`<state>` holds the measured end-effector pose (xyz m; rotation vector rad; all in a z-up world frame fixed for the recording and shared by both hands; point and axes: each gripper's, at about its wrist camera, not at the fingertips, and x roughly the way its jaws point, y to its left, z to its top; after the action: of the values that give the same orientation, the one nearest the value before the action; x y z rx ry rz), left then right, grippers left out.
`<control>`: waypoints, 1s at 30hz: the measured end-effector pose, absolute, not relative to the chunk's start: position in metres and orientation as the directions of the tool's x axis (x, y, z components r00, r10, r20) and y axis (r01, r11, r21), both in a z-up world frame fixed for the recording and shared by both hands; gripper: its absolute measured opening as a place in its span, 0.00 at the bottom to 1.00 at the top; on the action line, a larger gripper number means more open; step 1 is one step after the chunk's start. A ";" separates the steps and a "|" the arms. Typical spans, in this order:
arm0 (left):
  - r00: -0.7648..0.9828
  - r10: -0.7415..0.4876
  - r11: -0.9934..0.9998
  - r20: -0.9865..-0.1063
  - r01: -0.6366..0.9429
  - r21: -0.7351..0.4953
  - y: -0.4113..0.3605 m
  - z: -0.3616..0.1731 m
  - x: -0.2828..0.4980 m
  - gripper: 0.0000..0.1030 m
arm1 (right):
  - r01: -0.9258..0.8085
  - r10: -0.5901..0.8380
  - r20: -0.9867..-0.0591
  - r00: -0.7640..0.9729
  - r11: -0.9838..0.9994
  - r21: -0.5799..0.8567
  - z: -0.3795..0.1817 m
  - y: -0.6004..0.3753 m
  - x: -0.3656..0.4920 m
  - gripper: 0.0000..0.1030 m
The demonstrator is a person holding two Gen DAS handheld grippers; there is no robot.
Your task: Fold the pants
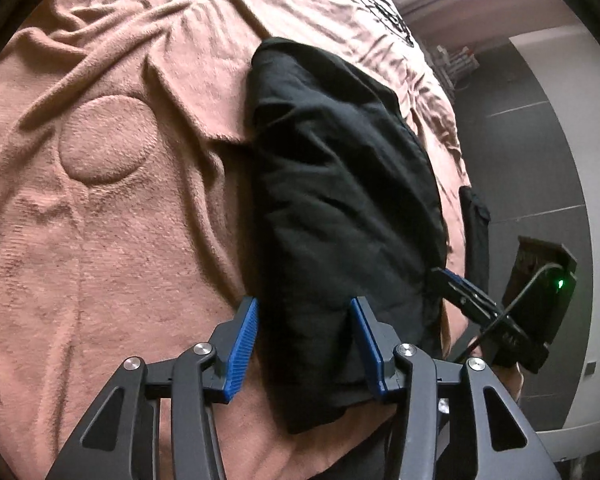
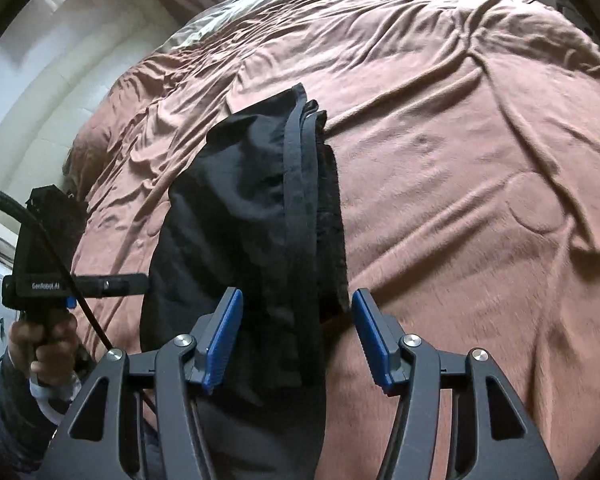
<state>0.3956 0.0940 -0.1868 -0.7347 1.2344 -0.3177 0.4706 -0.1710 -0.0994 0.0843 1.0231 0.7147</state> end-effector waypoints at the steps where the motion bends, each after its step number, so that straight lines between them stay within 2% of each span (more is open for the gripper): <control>1: 0.324 -0.594 0.732 -0.737 -0.164 -0.662 0.093 -0.188 0.396 0.48 | -0.507 0.584 -0.749 0.312 0.770 0.388 -0.101 -0.169 0.476 0.53; 10: 0.329 -0.628 0.686 -0.705 -0.194 -0.701 0.089 -0.202 0.383 0.45 | -0.496 0.596 -0.758 0.266 0.758 0.423 -0.121 -0.160 0.497 0.52; 14: 0.338 -0.631 0.684 -0.699 -0.183 -0.706 0.087 -0.201 0.378 0.21 | -0.484 0.604 -0.755 0.255 0.756 0.441 -0.126 -0.157 0.500 0.48; 15: 0.344 -0.628 0.687 -0.698 -0.176 -0.705 0.087 -0.199 0.377 0.19 | -0.484 0.603 -0.756 0.254 0.756 0.441 -0.125 -0.157 0.499 0.45; 22: 0.376 -0.609 0.711 -0.698 -0.130 -0.691 0.097 -0.171 0.366 0.16 | -0.476 0.615 -0.756 0.225 0.746 0.465 -0.118 -0.150 0.492 0.38; 30: 0.359 -0.593 0.721 -0.721 -0.164 -0.674 0.126 -0.167 0.348 0.16 | -0.486 0.622 -0.764 0.168 0.727 0.485 -0.120 -0.129 0.473 0.37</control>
<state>0.3485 0.1255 -0.1668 -0.7548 1.1980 -0.3133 0.4733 -0.1292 -0.1200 0.1396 1.1589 0.7916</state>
